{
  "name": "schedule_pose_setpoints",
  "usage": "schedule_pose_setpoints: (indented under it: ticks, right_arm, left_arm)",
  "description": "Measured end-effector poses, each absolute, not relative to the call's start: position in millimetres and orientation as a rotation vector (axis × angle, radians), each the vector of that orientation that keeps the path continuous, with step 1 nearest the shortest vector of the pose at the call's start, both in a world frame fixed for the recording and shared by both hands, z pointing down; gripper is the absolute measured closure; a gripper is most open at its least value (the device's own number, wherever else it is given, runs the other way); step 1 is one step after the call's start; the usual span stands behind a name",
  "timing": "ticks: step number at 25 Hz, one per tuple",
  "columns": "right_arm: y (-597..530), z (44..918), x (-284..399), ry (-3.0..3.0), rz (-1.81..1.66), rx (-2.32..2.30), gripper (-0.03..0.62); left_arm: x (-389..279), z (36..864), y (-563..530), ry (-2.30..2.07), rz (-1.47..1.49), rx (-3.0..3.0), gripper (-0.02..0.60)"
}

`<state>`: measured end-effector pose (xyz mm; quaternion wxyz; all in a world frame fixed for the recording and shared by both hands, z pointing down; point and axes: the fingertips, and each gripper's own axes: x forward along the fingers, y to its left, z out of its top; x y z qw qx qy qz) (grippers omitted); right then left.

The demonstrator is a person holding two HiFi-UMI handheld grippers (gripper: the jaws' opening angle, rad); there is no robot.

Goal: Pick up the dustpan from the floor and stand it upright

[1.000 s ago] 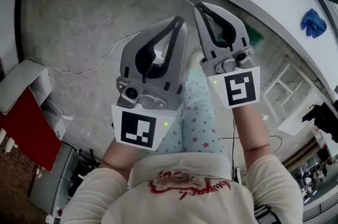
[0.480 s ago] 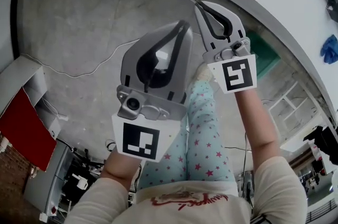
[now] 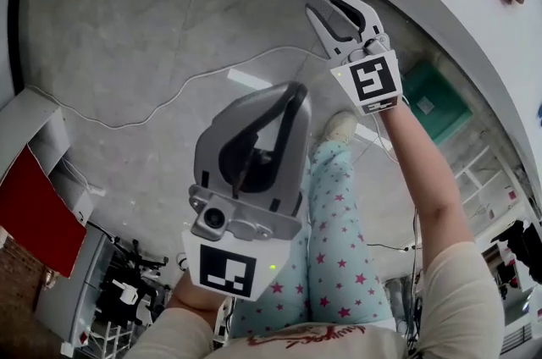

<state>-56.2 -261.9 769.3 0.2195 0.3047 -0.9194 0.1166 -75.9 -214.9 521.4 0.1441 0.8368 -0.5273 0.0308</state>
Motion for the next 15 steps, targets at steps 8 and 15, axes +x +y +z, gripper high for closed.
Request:
schedule_pose_setpoints:
  ticks: [8,15]
  right_arm:
    - [-257.2,894.4,-59.7,-2.341,0.379,0.701,0.465]
    - [-272.6,955.1,-53.2,-2.180,0.344,0.632,0.454]
  left_arm:
    - [-88.4,554.9,-195.0,-1.495,0.096,2.364,0.561]
    - [-99.2,573.3,-186.2,-1.498,0.114,2.337,0.561]
